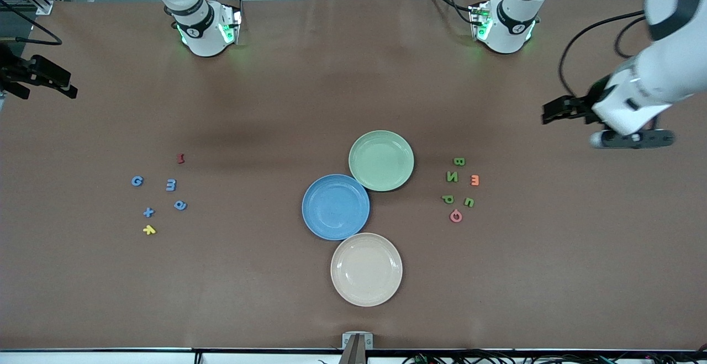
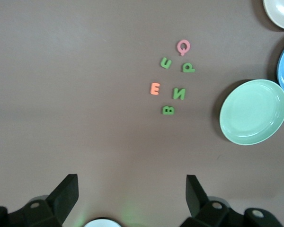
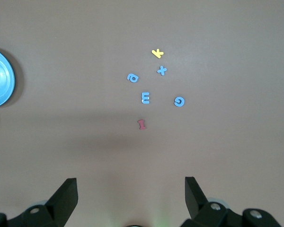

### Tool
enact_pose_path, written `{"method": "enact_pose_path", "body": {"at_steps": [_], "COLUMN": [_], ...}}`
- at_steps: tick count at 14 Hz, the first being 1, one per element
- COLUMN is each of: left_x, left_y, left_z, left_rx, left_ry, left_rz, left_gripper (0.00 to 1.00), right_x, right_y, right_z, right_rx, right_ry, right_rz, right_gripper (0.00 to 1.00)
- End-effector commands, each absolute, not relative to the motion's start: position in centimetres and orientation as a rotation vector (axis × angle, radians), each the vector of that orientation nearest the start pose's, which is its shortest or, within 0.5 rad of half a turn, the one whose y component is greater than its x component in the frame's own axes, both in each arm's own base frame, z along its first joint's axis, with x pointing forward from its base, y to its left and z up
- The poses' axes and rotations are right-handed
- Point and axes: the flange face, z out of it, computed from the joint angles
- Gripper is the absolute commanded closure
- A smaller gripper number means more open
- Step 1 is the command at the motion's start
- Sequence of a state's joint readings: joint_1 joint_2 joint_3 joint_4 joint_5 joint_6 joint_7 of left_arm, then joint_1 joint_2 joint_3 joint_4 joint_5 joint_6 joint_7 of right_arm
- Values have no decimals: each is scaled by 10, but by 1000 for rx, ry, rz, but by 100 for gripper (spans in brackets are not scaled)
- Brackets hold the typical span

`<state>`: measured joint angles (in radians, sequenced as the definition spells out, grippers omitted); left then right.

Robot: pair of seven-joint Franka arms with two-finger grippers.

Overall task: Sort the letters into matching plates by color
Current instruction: 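Lower the right gripper to blue letters while the left gripper nears green ones, then grasp the blue E with the right gripper while the left gripper grasps green B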

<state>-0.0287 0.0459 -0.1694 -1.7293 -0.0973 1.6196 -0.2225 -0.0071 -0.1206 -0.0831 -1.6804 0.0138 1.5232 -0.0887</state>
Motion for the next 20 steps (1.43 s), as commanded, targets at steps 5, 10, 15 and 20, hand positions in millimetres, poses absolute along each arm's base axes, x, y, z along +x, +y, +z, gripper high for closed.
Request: {"method": "enact_pose_path", "body": {"at_steps": [5,10,15,20], "left_x": [507,486,487,489], "left_y": [-194,-210,-231,-233], "left_z": [410,327,246,202], "left_rx": [-3191,-3183,-3118,-3140], "left_ry": [-198,-193,-195,-180], "left_rz": [169,84,52,66], "left_gripper": [0,0,0,1], "right_x": [561,603,597,595], "right_y": [-77,-102,-112,-102], "right_z": [549,477,381,296], "right_rx": [-3099,-3138,-3041,-3068], "right_ry": [57,112,226,228], "right_rz": [255,299,192,101], "right_gripper": [0,0,0,19]}}
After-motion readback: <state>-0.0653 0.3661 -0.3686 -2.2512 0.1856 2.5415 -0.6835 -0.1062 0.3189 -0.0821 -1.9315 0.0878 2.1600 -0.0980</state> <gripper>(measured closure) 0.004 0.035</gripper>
